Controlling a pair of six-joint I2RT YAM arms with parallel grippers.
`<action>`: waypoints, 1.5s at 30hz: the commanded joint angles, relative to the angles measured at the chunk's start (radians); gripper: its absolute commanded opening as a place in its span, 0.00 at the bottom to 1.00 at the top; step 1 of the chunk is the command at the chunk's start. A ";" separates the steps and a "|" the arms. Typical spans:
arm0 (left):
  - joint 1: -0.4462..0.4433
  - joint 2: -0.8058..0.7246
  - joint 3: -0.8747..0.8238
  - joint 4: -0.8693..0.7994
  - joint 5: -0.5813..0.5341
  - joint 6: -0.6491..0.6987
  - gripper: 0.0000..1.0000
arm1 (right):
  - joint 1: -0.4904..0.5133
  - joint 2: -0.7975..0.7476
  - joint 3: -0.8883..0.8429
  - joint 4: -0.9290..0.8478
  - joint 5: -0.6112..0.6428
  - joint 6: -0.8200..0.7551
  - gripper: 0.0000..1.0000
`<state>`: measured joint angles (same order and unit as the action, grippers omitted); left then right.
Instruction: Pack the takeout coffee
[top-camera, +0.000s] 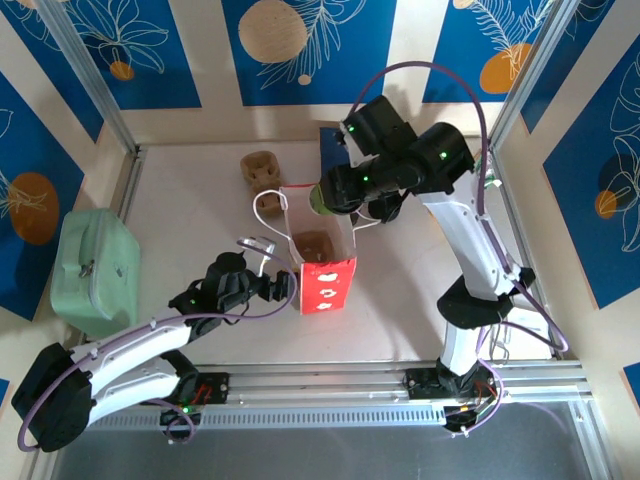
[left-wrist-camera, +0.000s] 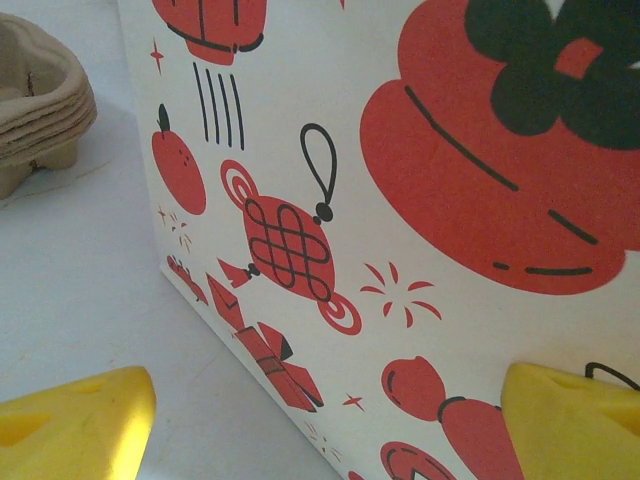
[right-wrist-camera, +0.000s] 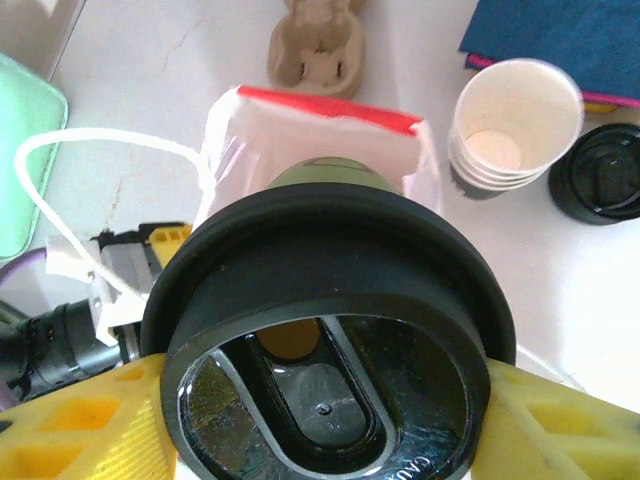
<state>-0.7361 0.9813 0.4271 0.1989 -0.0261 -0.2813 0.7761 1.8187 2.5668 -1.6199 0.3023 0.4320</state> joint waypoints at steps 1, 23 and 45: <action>-0.009 0.003 -0.008 0.022 -0.008 0.020 0.89 | 0.035 0.016 -0.025 -0.150 -0.007 0.047 0.62; -0.045 -0.027 -0.064 0.125 0.055 0.086 0.91 | 0.102 0.140 -0.174 -0.152 0.009 0.161 0.59; -0.077 -0.058 -0.080 0.105 0.032 0.169 0.93 | 0.107 0.180 -0.239 -0.152 -0.005 0.137 0.59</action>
<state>-0.8036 0.9497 0.3607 0.3199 0.0177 -0.1471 0.8768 1.9839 2.3402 -1.6196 0.3126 0.5766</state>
